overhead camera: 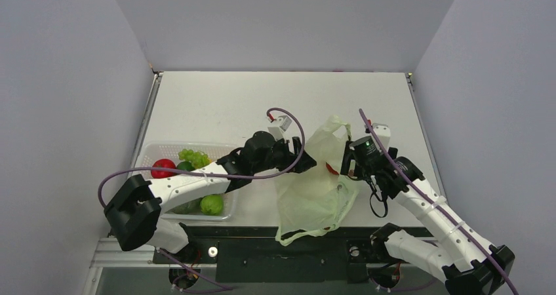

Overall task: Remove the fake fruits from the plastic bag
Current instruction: Adjust the plastic bag at the center of the board.

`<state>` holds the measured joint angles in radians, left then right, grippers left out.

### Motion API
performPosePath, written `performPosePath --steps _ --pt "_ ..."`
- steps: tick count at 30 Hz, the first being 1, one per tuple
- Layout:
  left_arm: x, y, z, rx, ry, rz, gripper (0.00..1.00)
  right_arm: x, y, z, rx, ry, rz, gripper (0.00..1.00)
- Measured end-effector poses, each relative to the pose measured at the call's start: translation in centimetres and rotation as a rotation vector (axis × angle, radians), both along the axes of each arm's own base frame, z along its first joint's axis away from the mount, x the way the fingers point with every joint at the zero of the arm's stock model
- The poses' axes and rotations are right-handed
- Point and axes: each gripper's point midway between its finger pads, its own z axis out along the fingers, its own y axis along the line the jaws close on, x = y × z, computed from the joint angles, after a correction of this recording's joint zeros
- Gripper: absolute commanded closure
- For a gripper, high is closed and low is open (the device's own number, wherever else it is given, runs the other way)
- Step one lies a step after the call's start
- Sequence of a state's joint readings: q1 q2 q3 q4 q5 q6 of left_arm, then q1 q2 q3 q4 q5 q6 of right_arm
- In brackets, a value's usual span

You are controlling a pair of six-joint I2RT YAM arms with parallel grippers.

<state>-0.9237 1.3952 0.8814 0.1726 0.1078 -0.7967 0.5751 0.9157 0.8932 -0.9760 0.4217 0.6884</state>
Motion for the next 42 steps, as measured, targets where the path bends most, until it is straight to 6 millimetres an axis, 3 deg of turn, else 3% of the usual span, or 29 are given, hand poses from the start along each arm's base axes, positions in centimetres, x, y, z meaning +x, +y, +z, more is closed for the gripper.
performPosePath --steps 4,7,13,18,22,24,26,29,33,35,38,42 --pt "-1.2 -1.4 -2.6 0.031 0.059 -0.043 0.34 0.5 0.8 0.0 -0.028 0.027 0.103 0.08" --pt "-2.2 -1.9 -3.0 0.043 0.062 -0.072 0.34 0.9 1.0 0.8 -0.031 0.004 0.128 0.08" --pt "-2.3 -2.6 -1.6 0.045 0.018 -0.099 0.36 0.6 0.7 2.2 -0.008 -0.053 0.143 0.08" --pt "-2.8 -3.1 -0.1 0.012 -0.014 -0.148 0.35 1.0 2.3 1.2 0.040 -0.016 0.193 0.10" --pt "-4.9 -3.2 1.7 -0.043 -0.025 -0.252 0.35 1.8 2.3 -1.3 0.006 0.064 0.175 0.23" --pt "-6.3 -3.4 2.7 -0.072 -0.037 -0.323 0.35 2.3 2.0 -2.5 -0.005 0.092 0.150 0.36" --pt "-7.9 -3.8 3.2 -0.091 -0.050 -0.401 0.36 2.8 1.9 -3.1 -0.006 0.098 0.134 0.52" --pt "-10.4 -4.3 3.5 -0.098 -0.065 -0.504 0.37 3.3 1.9 -3.3 0.001 0.084 0.128 0.96" --pt "-11.9 -4.8 4.2 -0.108 -0.085 -0.560 0.44 3.5 2.7 -3.5 0.042 0.073 0.146 1.00" --pt "-11.9 -4.8 4.3 -0.107 -0.096 -0.561 0.40 3.4 3.0 -3.4 0.062 0.064 0.155 1.00" --pt "-11.5 -4.3 4.1 -0.089 -0.115 -0.532 0.35 3.2 3.2 -2.4 0.101 0.028 0.155 1.00" --pt "-11.5 -2.9 4.7 -0.083 -0.146 -0.503 0.42 3.1 3.1 -0.6 0.168 -0.041 0.127 1.00"
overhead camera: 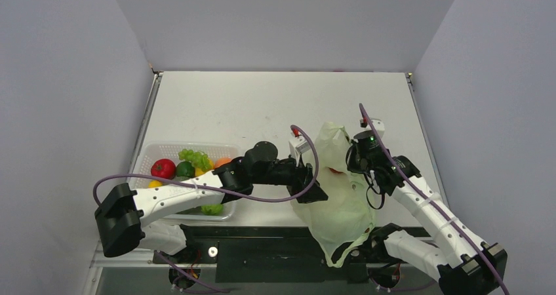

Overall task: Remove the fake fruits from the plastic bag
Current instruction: Adjust the plastic bag at the center of the board.

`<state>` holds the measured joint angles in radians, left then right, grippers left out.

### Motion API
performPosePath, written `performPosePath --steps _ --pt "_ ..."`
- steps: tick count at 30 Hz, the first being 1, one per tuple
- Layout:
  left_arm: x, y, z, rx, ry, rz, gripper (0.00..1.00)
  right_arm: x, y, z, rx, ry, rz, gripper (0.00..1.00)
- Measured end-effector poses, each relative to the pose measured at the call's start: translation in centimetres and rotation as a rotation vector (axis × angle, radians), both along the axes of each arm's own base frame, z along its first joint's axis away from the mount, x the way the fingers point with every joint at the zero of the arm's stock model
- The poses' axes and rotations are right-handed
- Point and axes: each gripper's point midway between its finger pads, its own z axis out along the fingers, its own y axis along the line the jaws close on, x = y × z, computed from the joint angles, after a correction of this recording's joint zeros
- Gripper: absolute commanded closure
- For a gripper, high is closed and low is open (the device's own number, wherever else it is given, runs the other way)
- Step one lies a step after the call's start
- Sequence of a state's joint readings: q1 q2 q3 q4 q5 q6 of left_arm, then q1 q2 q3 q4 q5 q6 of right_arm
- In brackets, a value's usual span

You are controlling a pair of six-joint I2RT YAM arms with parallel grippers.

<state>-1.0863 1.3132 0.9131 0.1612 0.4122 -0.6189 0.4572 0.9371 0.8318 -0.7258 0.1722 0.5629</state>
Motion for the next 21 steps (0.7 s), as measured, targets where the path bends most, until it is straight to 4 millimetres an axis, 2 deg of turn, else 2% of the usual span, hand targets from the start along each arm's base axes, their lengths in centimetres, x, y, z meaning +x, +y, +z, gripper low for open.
performPosePath --steps 2,4,9,13,16,21 --pt "0.2 -0.1 0.3 -0.008 -0.013 0.019 0.49 0.0 0.1 0.8 0.044 -0.020 -0.018 1.00" --pt "0.7 -0.6 -0.4 0.012 -0.006 0.053 0.57 0.1 0.2 1.5 0.086 -0.033 -0.032 1.00" --pt "2.8 -3.2 -4.5 0.132 -0.007 0.148 0.60 0.1 0.8 2.6 0.170 -0.056 -0.052 1.00" --pt "3.6 -4.3 -5.9 0.191 -0.048 0.209 0.66 -0.1 1.6 2.9 0.221 -0.050 -0.047 1.00" --pt "4.5 -4.6 -5.9 0.190 -0.073 0.258 0.66 -0.2 1.8 3.1 0.247 -0.049 -0.053 1.00" --pt "7.5 -5.6 -7.3 0.207 -0.118 0.382 0.58 -0.4 1.8 3.7 0.285 -0.064 -0.076 1.00"
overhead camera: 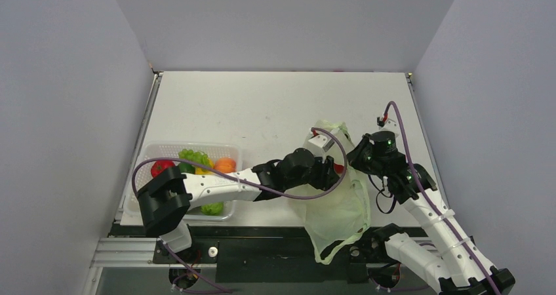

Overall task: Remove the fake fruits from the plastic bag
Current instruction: Adjust the plastic bag at the center of the board.

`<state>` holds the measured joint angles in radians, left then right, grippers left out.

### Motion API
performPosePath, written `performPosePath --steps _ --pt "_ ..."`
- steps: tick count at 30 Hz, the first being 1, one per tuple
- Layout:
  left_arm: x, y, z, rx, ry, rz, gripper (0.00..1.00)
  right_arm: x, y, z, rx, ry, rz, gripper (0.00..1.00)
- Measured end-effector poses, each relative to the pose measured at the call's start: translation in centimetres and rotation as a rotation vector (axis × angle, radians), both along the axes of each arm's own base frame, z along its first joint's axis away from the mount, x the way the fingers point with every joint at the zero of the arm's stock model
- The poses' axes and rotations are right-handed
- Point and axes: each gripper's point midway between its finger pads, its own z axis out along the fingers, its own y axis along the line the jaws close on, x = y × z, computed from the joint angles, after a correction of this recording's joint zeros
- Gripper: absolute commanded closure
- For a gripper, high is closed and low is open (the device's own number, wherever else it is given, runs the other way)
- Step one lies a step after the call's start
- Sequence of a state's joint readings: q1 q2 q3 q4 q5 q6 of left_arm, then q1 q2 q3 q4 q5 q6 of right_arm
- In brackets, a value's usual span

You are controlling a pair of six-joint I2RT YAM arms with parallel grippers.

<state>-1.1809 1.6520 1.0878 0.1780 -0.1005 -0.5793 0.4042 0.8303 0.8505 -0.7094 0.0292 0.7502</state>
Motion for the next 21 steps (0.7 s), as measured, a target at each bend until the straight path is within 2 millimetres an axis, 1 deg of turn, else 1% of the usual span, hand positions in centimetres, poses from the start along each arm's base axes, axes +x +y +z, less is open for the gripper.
performPosePath --steps 1,5,8,10,11,15,18,21 --pt "0.6 -0.1 -0.5 0.012 -0.010 0.023 0.58 0.0 0.0 0.1 0.004 -0.001 -0.004 1.00" --pt "3.8 -0.2 -3.3 0.082 -0.082 0.143 0.50 0.0 -0.1 0.1 0.017 0.004 -0.020 1.00" --pt "5.9 -0.3 -5.2 0.136 -0.139 0.208 0.40 0.0 -0.1 0.1 0.019 0.004 -0.022 1.00" --pt "7.0 -0.6 -6.2 0.155 -0.172 0.239 0.36 0.0 -0.1 0.1 0.019 0.005 -0.022 1.00" --pt "7.5 -0.7 -6.6 0.159 -0.179 0.247 0.32 0.0 -0.1 0.1 0.019 0.004 -0.022 1.00" --pt "8.6 -1.5 -7.7 0.151 -0.193 0.257 0.27 0.1 -0.3 0.1 0.017 0.004 -0.027 1.00" --pt "9.0 -2.7 -7.9 0.125 -0.190 0.246 0.25 0.2 -0.5 0.1 0.014 0.003 -0.033 1.00" --pt "9.7 -3.9 -7.9 0.092 -0.177 0.240 0.25 0.4 -1.1 0.0 -0.004 0.001 -0.053 1.00"
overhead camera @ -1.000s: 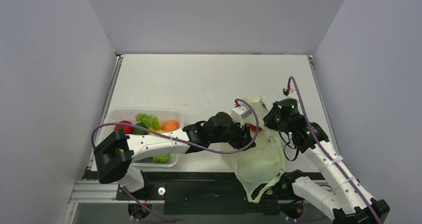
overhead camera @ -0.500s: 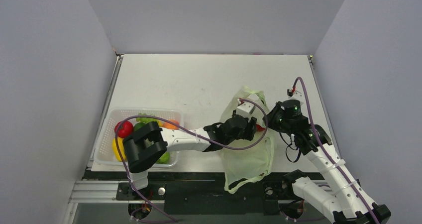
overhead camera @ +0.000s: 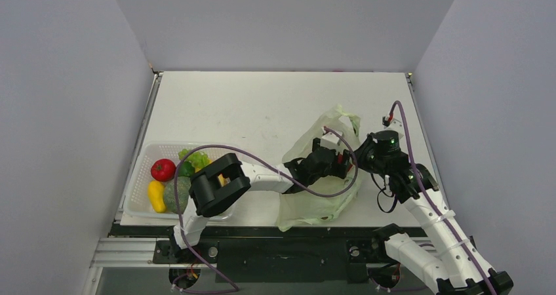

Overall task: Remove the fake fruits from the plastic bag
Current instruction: Adjust the plastic bag at the center of the board.

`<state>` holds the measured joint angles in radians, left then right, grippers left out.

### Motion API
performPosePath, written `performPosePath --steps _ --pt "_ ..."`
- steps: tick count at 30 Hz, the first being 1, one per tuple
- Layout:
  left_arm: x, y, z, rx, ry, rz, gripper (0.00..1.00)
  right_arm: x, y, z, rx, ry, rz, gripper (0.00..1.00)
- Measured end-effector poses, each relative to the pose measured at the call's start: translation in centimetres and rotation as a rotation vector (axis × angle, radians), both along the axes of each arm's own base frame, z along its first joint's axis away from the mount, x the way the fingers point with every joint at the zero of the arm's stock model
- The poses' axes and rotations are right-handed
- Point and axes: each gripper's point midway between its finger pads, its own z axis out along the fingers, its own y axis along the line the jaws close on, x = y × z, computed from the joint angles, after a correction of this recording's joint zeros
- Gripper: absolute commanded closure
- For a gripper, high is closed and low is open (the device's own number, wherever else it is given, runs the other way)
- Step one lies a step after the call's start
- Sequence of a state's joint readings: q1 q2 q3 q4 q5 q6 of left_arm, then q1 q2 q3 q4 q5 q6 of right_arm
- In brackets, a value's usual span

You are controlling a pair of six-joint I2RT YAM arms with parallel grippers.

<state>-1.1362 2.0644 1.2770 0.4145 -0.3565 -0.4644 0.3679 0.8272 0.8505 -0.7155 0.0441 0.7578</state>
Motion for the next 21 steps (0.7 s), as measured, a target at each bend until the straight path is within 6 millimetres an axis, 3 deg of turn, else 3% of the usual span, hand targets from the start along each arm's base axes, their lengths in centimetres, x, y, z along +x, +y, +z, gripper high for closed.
performPosePath --steps 3,7,12,13,18,21 --pt "1.1 -1.7 -0.5 -0.044 0.021 -0.021 0.25 0.0 -0.1 0.0 -0.005 0.000 0.001 1.00" --pt "2.3 -4.5 -2.2 -0.087 0.039 -0.058 0.35 0.2 -0.3 0.0 -0.012 -0.003 -0.002 1.00" --pt "2.8 -6.3 -4.6 -0.099 0.047 -0.088 0.80 0.1 -0.6 -0.2 -0.020 0.005 0.000 1.00" --pt "2.8 -6.5 -4.8 -0.102 0.043 -0.094 0.85 0.0 -0.7 -0.2 -0.023 0.008 0.001 1.00" --pt "3.1 -6.9 -3.4 -0.143 0.005 -0.111 1.00 -0.6 -1.0 0.0 -0.030 0.003 0.003 1.00" --pt "2.9 -6.6 -2.2 -0.162 -0.002 -0.118 1.00 -1.0 -1.4 0.3 -0.031 -0.020 -0.006 1.00"
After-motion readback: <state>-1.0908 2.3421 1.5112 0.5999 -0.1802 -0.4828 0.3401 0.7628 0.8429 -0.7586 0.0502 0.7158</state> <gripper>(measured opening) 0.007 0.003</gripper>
